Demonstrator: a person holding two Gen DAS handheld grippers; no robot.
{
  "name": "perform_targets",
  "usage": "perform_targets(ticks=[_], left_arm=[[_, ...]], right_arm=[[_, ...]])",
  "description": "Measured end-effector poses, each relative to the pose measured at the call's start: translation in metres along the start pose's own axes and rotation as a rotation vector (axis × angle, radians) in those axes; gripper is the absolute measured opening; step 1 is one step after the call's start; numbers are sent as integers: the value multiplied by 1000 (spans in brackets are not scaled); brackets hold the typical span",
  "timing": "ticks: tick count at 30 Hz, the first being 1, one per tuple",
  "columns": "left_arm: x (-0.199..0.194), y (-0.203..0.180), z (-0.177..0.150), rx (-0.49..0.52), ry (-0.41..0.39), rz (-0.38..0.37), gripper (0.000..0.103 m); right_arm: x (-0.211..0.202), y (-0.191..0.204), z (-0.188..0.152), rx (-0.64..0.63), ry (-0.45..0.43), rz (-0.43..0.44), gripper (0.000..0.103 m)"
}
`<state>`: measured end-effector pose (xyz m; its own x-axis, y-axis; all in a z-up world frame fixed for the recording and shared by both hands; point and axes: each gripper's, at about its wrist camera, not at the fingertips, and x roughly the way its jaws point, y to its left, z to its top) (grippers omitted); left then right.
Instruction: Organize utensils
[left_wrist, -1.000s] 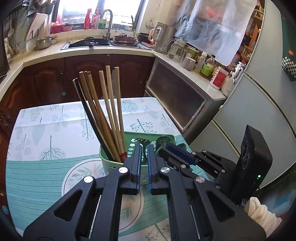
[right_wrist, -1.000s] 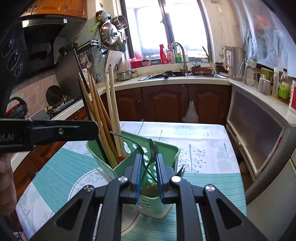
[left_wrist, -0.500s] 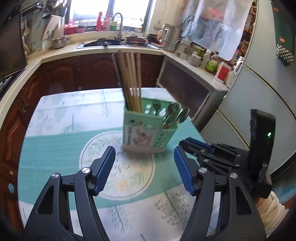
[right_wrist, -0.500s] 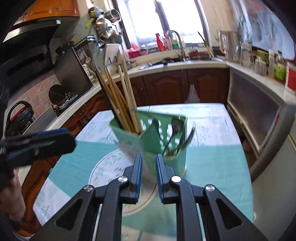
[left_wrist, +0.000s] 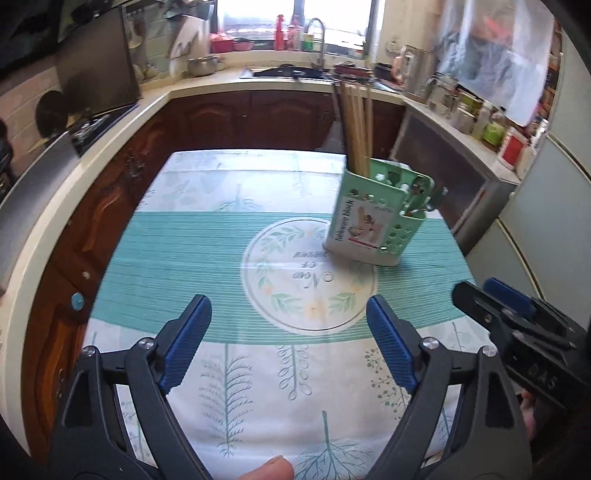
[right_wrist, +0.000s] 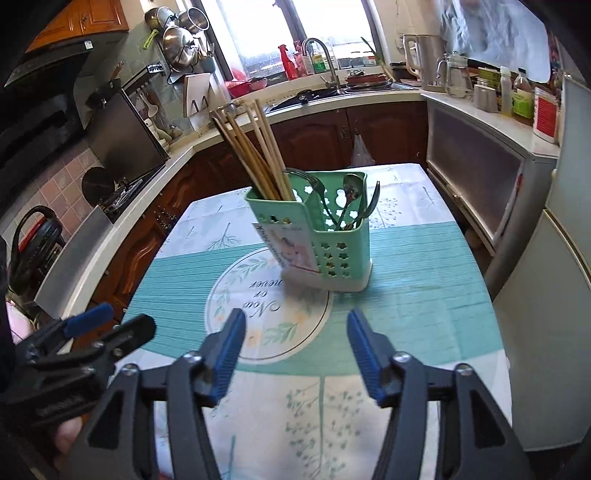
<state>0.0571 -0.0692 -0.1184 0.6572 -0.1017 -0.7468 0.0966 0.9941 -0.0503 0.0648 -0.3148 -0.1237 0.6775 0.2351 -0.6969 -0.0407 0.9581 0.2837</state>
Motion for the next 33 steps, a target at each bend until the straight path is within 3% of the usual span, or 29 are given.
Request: perform_targets(ticks=[10,33], left_arm=[[-34,2,-4,24,-55,68,88],[-54,6,-9,20,-97,81,88]], right_arm=[[-34,37,-11,-17,-52,-17,64],[-58,58,-26,-50,-131,-75,64]])
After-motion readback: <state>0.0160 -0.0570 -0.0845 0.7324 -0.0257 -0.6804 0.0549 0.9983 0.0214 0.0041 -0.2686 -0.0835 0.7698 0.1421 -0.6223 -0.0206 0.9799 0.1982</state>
